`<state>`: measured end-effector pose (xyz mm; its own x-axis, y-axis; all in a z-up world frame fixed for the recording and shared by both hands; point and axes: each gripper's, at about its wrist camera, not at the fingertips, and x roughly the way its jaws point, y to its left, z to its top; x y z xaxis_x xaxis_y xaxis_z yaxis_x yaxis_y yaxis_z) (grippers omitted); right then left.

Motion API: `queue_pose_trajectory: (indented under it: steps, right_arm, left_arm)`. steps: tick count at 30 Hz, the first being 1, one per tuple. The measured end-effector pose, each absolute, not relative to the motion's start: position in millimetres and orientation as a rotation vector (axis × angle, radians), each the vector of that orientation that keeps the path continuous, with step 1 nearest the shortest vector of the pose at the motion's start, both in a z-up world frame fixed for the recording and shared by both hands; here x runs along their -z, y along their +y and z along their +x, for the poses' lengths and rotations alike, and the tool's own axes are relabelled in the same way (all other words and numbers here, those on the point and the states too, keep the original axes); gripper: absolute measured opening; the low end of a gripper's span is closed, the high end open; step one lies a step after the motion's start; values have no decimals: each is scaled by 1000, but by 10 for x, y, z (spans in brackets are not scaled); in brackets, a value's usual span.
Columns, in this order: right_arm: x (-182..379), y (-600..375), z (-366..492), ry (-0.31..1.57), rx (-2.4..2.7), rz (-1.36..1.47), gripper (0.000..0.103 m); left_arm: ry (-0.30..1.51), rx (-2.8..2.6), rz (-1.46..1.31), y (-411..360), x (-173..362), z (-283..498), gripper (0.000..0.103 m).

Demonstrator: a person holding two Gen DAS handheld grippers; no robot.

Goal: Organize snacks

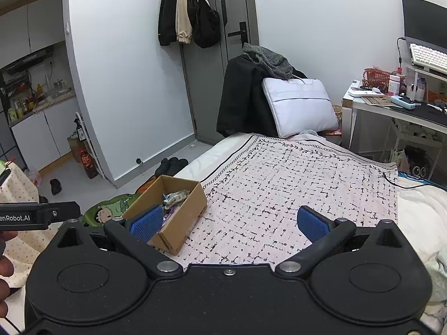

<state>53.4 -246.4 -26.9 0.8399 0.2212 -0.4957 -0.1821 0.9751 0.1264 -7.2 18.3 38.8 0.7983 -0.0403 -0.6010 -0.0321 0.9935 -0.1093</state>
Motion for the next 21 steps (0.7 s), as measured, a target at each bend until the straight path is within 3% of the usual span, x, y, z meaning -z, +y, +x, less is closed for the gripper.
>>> queue_pose_trajectory:
  steps: [21]
  right_arm:
    - [255,-2631,114,510,-238,73,103]
  left_arm:
    - [631,32,-46,82,-433,-455,102]
